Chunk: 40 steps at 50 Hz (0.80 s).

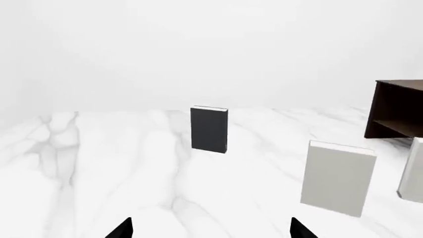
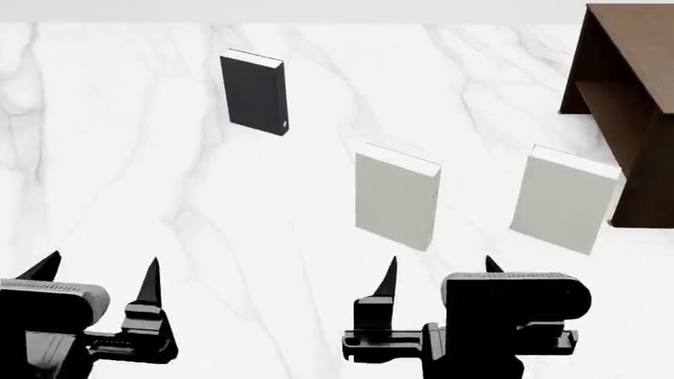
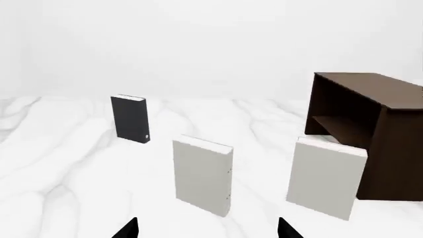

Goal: Pick up the book on the left and place it on top of the shelf.

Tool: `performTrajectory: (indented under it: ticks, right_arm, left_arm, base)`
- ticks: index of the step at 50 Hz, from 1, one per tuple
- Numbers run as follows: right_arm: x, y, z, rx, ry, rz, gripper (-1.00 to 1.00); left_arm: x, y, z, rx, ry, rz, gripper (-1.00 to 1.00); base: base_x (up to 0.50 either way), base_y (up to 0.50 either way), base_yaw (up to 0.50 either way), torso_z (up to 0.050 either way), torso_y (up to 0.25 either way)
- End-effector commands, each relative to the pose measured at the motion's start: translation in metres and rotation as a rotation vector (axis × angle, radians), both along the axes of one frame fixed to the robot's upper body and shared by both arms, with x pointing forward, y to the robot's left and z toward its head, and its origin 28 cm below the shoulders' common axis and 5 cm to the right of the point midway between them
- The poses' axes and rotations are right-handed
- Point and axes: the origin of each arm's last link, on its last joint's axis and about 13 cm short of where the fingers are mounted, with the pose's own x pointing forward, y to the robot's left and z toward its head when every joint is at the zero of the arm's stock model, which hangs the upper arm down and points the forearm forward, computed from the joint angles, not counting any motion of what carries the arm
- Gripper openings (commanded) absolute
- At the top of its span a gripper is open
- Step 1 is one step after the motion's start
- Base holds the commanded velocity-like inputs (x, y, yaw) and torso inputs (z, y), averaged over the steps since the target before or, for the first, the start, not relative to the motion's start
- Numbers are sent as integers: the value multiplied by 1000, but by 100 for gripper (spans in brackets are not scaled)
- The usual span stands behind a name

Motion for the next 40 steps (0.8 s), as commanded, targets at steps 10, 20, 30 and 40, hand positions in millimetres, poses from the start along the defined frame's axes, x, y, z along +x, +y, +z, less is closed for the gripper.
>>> performTrajectory:
  ticks: [10, 20, 30, 40]
  right_arm:
    - [21, -5, 109, 2, -24, 9, 100]
    - [20, -4, 110, -9, -8, 17, 100]
    - [23, -4, 108, -19, 4, 19, 100]
    - [23, -3, 106, -29, 8, 21, 100]
  left_arm:
    - [8, 10, 100, 41, -79, -43, 100]
    - [9, 11, 98, 39, -80, -41, 100]
    - [9, 12, 98, 40, -82, -38, 100]
    - [8, 12, 97, 42, -84, -40, 100]
  base:
    - [5, 0, 0, 0, 0]
    - [496, 0, 0, 0, 0]
    - [500, 0, 0, 0, 0]
    - [500, 0, 0, 0, 2]
